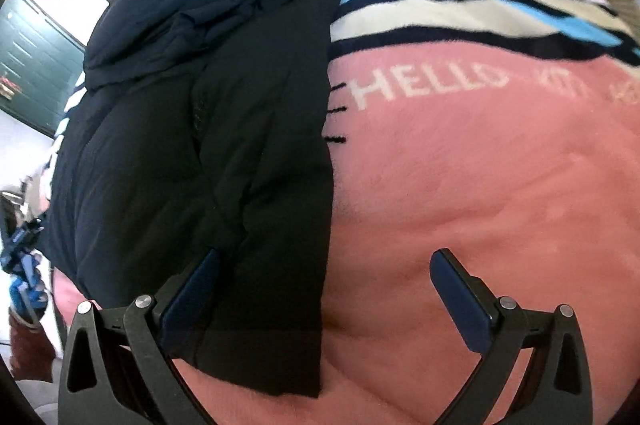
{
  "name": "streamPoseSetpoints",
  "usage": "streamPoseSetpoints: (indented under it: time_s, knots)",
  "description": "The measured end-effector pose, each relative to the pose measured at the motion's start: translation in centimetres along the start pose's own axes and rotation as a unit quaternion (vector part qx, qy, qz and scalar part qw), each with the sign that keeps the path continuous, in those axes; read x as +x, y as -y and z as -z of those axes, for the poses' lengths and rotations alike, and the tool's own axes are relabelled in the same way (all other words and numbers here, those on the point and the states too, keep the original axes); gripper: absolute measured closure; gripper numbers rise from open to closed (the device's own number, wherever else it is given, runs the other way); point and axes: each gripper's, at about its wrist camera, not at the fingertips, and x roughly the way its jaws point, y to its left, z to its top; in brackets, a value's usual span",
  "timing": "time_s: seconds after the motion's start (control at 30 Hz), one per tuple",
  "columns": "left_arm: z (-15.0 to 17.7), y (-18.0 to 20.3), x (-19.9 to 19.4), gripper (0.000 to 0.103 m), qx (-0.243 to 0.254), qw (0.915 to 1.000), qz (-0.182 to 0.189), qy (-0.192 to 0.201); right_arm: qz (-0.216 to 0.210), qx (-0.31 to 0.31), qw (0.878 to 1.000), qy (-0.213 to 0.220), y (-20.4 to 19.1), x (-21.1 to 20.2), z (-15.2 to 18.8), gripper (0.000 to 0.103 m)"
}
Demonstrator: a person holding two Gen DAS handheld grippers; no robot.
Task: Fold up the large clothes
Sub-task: 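Move both tools to the long side edge of the black jacket, then close both tools on the jacket's side edge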
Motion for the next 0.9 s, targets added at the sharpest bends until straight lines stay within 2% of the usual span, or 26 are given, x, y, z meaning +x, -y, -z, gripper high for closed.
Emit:
streamPoseSetpoints:
  time_s: [0.17,0.4,0.47,0.67,0.73,0.8,0.9]
  knots:
    - [0.4,-1.6,0.6,0.037,-0.038,0.9983,0.042,-0.013,-0.058,-0.008,0.998,-0.014,-0.7,1.6,0.2,0.001]
    - [0.3,-2.3,0.1,0.037,-0.045,0.9982,0.039,0.003,-0.080,-0.031,0.996,-0.014,-2.7,2.6,0.8,0.001]
    - [0.2,-2.5,0.4,0.037,-0.058,0.9970,0.050,0.007,-0.087,-0.027,0.996,-0.015,-2.7,2.7,1.0,0.001]
    - [1.0,-1.7,1.3,0.037,-0.063,0.9883,0.139,-0.014,-0.103,-0.010,0.994,-0.014,-2.6,3.0,0.9,0.000]
    - [1.1,-1.4,1.2,0.037,-0.058,0.9863,0.154,-0.013,-0.113,-0.004,0.993,-0.013,-2.9,3.0,1.1,0.004]
    - [1.3,-1.1,1.2,0.037,-0.053,0.9851,0.163,-0.018,-0.126,0.000,0.992,-0.013,-3.1,3.1,1.2,0.021]
    - [1.6,-1.1,1.1,0.037,-0.040,0.9855,0.163,-0.027,-0.159,0.015,0.987,-0.012,-2.8,3.1,1.7,0.029]
